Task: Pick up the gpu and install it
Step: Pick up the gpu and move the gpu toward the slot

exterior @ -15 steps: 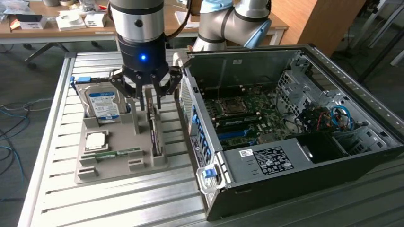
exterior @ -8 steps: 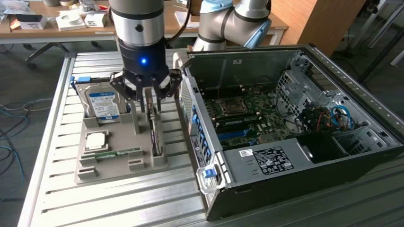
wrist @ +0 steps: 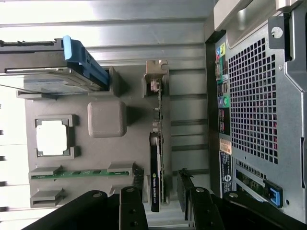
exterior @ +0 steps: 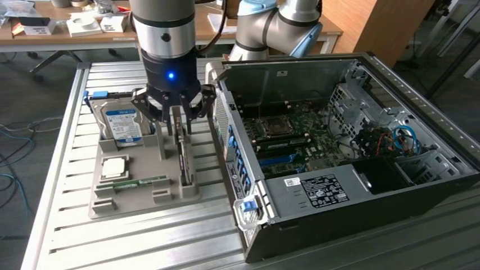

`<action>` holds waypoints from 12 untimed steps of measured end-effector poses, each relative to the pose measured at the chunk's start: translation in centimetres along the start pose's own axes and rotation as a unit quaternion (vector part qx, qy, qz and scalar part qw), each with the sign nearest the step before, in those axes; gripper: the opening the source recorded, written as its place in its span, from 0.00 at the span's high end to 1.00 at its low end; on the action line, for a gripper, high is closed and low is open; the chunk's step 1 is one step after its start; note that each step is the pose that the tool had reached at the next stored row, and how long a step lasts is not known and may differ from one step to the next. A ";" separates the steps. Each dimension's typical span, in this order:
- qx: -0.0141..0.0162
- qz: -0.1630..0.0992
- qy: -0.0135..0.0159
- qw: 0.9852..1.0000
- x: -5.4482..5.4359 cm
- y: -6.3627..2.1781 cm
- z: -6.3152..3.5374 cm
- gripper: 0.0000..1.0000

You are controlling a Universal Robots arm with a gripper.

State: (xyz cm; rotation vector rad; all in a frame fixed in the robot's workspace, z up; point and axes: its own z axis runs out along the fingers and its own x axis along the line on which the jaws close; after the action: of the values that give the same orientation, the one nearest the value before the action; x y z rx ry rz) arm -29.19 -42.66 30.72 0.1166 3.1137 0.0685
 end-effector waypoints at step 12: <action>0.000 0.000 0.000 1.000 0.0 -0.04 1.01 0.58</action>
State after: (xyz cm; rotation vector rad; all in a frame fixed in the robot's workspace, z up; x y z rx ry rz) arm -29.19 -42.66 29.72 0.1165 3.1136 0.0687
